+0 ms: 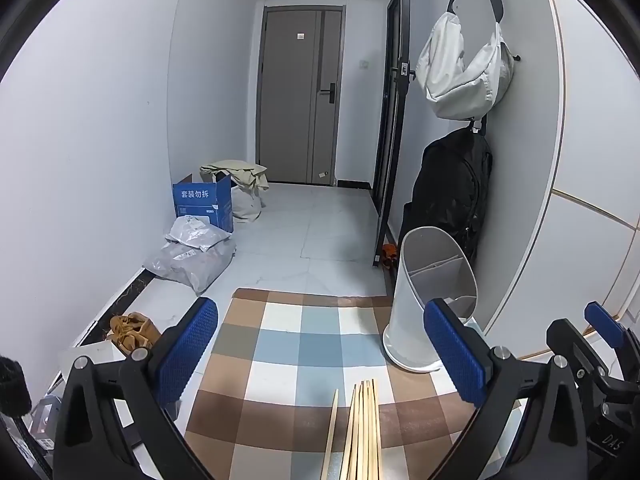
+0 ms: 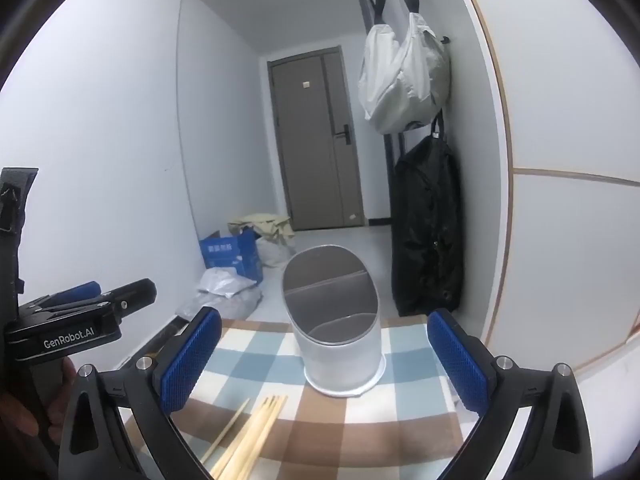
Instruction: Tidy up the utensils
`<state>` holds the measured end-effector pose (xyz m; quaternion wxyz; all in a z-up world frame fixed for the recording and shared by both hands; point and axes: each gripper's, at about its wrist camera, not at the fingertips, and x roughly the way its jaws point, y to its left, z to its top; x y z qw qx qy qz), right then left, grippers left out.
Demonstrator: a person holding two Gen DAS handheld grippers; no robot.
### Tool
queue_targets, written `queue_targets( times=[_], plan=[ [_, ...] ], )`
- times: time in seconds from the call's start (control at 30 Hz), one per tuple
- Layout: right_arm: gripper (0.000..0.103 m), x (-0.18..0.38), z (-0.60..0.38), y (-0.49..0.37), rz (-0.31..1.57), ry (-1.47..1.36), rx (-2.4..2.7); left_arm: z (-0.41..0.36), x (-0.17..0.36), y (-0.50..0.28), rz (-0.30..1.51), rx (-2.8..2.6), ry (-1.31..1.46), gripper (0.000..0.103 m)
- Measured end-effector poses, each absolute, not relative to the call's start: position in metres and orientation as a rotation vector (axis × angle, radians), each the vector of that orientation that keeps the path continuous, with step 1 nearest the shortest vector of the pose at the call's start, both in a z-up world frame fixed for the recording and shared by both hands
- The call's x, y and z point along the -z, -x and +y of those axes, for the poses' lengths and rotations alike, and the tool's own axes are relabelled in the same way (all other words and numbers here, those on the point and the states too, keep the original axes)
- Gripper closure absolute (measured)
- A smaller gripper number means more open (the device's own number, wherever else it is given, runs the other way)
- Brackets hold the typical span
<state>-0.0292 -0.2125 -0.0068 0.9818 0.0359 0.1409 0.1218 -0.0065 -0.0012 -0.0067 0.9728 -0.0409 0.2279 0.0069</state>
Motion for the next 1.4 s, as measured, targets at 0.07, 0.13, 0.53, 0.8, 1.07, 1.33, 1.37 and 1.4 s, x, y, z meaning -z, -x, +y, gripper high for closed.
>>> queue_targets(
  times=[0.07, 0.13, 0.53, 0.8, 1.07, 1.33, 1.37, 1.4],
  plan=[
    [0.0, 0.0068, -0.2133, 0.0291, 0.287, -0.072, -0.247, -0.0018, 0.0066, 0.0069, 0.46, -0.015, 0.08, 0.003],
    [0.0, 0.0073, -0.2135, 0.028, 0.29, -0.072, -0.246, -0.0011, 0.0053, 0.0056, 0.462, -0.013, 0.081, 0.003],
    [0.0, 0.0098, -0.2121, 0.0284, 0.285, -0.07, -0.245, -0.001, 0.0057, 0.0042, 0.47, -0.01, 0.08, 0.003],
    [0.0, 0.0105, -0.2121, 0.0288, 0.283, -0.069, -0.243, -0.0005, 0.0062, 0.0038, 0.468, -0.012, 0.079, 0.003],
    [0.0, 0.0108, -0.2115, 0.0283, 0.283, -0.068, -0.244, 0.0006, 0.0075, 0.0037, 0.475, -0.012, 0.085, 0.003],
    [0.0, 0.0102, -0.2115, 0.0283, 0.282, -0.067, -0.244, 0.0013, 0.008, 0.0042, 0.479, -0.01, 0.083, 0.003],
    [0.0, 0.0102, -0.2114, 0.0285, 0.282, -0.066, -0.244, 0.0015, 0.0079, 0.0044, 0.479, -0.01, 0.084, 0.003],
    [0.0, 0.0104, -0.2112, 0.0288, 0.281, -0.065, -0.243, 0.0016, 0.0079, 0.0045, 0.479, -0.01, 0.083, 0.003]
  ],
)
